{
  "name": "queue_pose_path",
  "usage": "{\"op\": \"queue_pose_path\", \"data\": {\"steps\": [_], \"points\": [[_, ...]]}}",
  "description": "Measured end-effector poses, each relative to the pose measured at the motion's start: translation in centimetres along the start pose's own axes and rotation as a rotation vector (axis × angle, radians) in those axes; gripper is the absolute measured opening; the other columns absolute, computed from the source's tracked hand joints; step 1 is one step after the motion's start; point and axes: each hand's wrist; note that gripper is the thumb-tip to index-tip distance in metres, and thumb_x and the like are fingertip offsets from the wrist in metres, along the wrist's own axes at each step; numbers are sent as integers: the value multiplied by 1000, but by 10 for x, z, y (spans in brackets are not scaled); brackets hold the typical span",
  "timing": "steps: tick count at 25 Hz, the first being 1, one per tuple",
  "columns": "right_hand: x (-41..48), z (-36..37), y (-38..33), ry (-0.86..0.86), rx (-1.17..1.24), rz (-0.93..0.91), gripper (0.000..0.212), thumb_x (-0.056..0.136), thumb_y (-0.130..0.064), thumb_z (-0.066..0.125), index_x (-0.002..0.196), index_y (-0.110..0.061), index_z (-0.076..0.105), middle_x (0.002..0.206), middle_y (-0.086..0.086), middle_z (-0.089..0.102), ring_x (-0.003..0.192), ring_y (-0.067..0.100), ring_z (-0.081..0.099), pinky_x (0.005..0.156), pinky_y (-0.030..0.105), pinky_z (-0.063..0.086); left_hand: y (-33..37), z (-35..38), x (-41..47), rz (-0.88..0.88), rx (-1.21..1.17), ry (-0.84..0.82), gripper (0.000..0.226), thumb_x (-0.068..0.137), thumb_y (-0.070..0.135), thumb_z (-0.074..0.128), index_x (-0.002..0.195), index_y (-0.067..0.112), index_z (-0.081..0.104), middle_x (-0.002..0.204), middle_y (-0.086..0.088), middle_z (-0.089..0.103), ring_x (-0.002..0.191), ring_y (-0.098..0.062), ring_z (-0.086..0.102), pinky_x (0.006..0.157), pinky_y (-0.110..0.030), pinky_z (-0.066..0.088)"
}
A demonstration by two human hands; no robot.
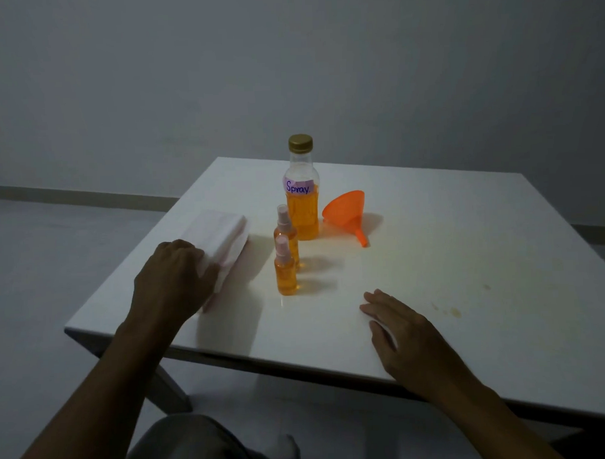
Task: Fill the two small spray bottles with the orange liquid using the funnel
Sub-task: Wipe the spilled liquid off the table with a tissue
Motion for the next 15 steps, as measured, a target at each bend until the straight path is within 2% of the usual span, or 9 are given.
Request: {"op": "queue_pose_path", "data": {"steps": [1, 3, 7, 10, 13, 15], "points": [[0, 0, 0, 1, -3, -1, 44, 95, -29, 45, 135, -20, 61, 147, -7, 52, 141, 3, 39, 116, 22, 33, -1, 1, 1, -3, -9, 6, 38, 86, 42, 56, 61, 14, 61, 65, 0, 59, 63, -22, 59, 55, -30, 44], [1, 0, 0, 3, -5, -4, 44, 95, -29, 45, 135, -20, 61, 147, -7, 52, 140, 4, 40, 116, 23, 33, -1, 2, 4, -31, -37, 20, 42, 88, 30, 58, 50, 13, 53, 52, 0, 53, 49, -18, 52, 51, -27, 39], [0, 1, 0, 9, 0, -3, 44, 95, -30, 45, 135, -21, 61, 147, -7, 52, 140, 4, 40, 116, 26, 35, -3, 0, 4, -38, -72, 36, 43, 90, 24, 54, 48, 13, 54, 46, -2, 54, 43, -19, 52, 49, -32, 48], [0, 1, 1, 9, -6, 6, 45, 95, -31, 44, 135, -21, 60, 147, -8, 52, 141, 4, 39, 116, 26, 35, -5, 0, 5, -69, -132, 49, 40, 91, 23, 51, 54, 10, 57, 48, -4, 57, 43, -23, 54, 53, -39, 53], [0, 1, 1, 9, -3, 12, 45, 95, -32, 44, 136, -22, 59, 148, -8, 52, 141, 3, 39, 116, 22, 32, -5, -1, 5, -115, -217, 93, 34, 94, 25, 49, 72, 4, 66, 61, -8, 65, 50, -23, 60, 59, -42, 56], [0, 1, 0, 2, -1, 14, 46, 95, -33, 43, 137, -22, 58, 148, -9, 50, 141, 3, 39, 116, 22, 33, -6, -4, 3, -125, -275, 145, 32, 95, 28, 48, 84, 6, 69, 73, -10, 69, 57, -24, 64, 60, -41, 59]]}}
Point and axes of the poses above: each hand's wrist, its own x-axis towards the middle knuckle, its own z-axis out of the palm, y = z × x
